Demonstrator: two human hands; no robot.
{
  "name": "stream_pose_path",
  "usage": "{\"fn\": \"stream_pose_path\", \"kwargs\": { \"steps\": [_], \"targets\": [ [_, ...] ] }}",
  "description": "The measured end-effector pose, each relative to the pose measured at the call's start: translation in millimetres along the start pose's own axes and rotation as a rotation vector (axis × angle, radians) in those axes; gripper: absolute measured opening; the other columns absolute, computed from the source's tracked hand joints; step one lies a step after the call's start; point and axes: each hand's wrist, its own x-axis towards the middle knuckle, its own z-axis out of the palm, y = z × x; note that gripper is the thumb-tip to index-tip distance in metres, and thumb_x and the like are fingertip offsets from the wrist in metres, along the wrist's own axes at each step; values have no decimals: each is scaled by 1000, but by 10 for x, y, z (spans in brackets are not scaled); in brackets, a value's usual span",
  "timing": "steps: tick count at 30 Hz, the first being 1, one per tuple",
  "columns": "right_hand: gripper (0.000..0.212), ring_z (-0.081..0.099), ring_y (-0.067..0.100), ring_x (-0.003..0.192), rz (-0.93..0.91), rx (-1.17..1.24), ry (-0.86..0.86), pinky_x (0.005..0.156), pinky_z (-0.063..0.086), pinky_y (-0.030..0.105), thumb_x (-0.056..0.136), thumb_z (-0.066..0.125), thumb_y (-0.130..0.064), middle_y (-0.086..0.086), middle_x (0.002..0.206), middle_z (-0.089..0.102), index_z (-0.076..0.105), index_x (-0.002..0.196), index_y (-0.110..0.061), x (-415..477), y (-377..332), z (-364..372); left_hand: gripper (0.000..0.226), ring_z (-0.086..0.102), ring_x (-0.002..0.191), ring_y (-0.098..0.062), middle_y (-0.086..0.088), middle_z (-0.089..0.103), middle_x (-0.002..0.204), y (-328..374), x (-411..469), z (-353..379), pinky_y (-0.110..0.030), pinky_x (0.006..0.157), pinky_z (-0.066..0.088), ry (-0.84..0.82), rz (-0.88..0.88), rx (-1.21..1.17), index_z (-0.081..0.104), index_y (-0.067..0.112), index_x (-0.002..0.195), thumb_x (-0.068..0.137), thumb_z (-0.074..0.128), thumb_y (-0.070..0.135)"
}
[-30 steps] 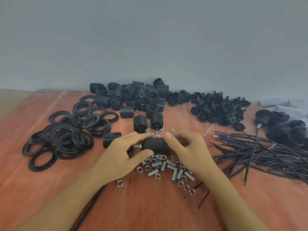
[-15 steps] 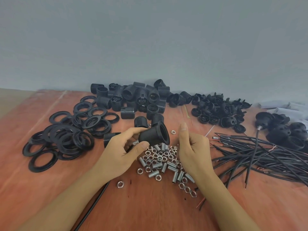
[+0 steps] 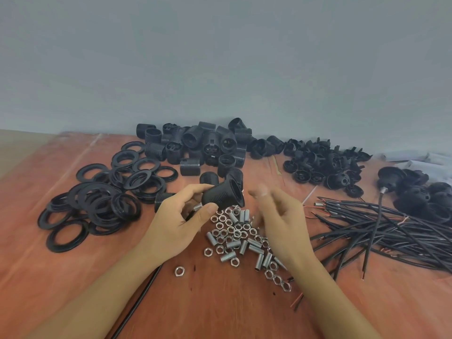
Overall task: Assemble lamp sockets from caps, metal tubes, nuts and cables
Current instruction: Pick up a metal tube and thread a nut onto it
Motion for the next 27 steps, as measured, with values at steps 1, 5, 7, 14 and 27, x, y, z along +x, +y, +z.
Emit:
{"fn": "stream_pose_path", "kwargs": {
  "steps": [1,5,7,14,27],
  "targets": [
    [49,59,11,53,21,-24,-50,54,49,28,76,61,-66,2,62,65,67,105,-28,-22,7,29,36,60,62,-2,22,66,82,4,-2,2,-18,64,46,7,-2,-7,56,40,115,82,57,56],
    [56,71,8,86,6,-27,-116,72,59,27,77,78,-45,-15,98,73,52,126,-37,-109,29,193,42,65,68,-15,8,70,91,49,-23,11,-21,59,48,-18,68,45,60,37,116,81,61,59],
    [42,72,12,87,25,71,-59,69,59,29,83,78,-30,-12,102,74,58,119,-35,-106,-11,229,40,63,62,-17,6,69,90,63,-26,-2,-16,54,43,-29,62,49,61,37,118,82,61,54],
    [40,74,26,87,213,697,228,72,62,34,77,68,-27,11,95,76,62,111,-7,97,-271,-168,21,59,52,-19,7,68,77,109,-9,-16,-35,50,49,141,0,75,69,25,107,93,56,34],
    [30,58,15,66,353,199,723,40,43,17,93,64,-20,7,95,59,52,119,-10,1317,-334,-1937,14,54,62,-5,18,59,70,94,28,-156,-17,57,43,252,90,453,70,26,85,86,70,12]
  ]
}}
